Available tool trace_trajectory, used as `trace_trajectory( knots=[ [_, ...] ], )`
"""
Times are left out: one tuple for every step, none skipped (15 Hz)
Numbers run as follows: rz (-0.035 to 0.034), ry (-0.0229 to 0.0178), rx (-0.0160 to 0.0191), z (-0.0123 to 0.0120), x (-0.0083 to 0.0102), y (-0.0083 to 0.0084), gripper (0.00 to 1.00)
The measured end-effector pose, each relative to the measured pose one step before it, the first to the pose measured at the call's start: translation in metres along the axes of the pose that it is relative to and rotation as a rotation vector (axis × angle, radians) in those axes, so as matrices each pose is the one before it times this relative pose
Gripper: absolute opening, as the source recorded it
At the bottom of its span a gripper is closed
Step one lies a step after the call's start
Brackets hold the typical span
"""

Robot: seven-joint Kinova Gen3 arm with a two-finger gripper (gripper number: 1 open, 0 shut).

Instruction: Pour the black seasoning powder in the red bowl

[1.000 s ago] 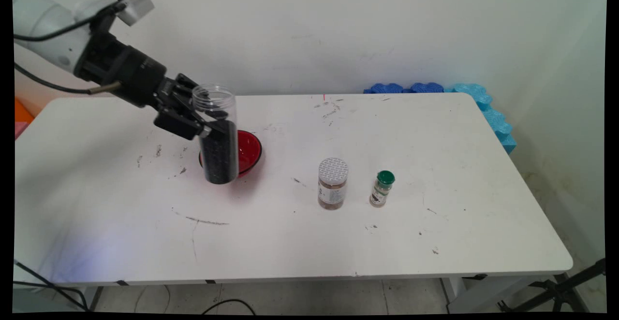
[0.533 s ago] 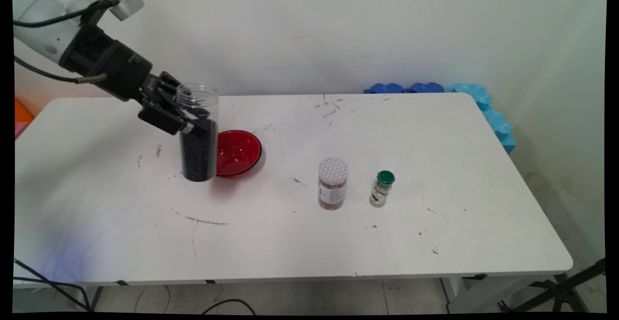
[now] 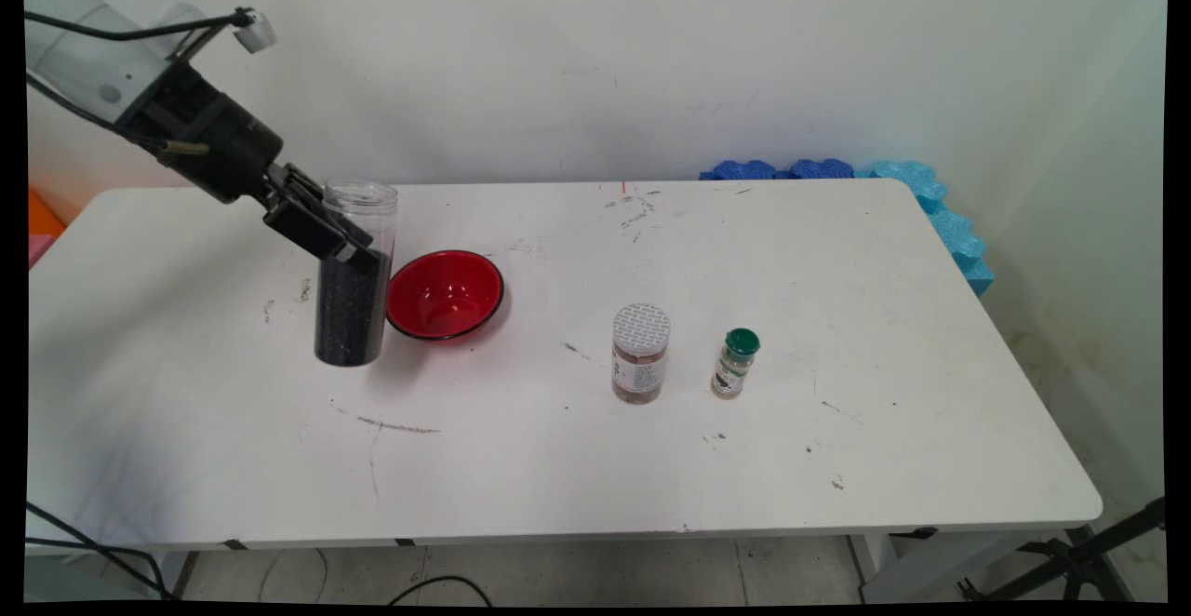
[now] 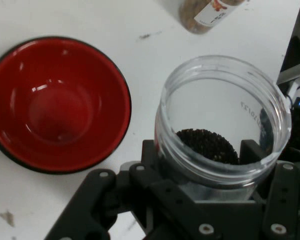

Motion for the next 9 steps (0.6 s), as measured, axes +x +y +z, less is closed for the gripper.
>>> trace_trajectory(
  knots=[
    [-0.01698, -0.00465, -0.00620, 0.00115, -0.00025, -0.00125, 0.00],
    [-0.02733, -0.00776, -0.01036, 0.00217, -0.00013, -0.00225, 0.00],
    [-0.02311, -0.00695, -0.00746, 0.00188, -0.00048, -0.00229, 0.00],
    [-0.02879, -0.00793, -0.00748, 0.00222, -0.00060, -0.00284, 0.00],
    [-0.02543, -0.00665, -0.00552, 0.00208, -0.00030, -0.00258, 0.00],
    [-0.02994, -0.00623, -0.00662, 0.00289, 0.00042, -0.00314, 0.00],
    [-0.02674, -0.00577, -0.00686, 0.00306, 0.00062, -0.00306, 0.00],
    [-0.02271, -0.00639, -0.00732, 0.00333, 0.00127, -0.00306, 0.00],
    [-0.01842, -0.00519, -0.00607, 0.00279, 0.00105, -0.00255, 0.00]
  ],
)
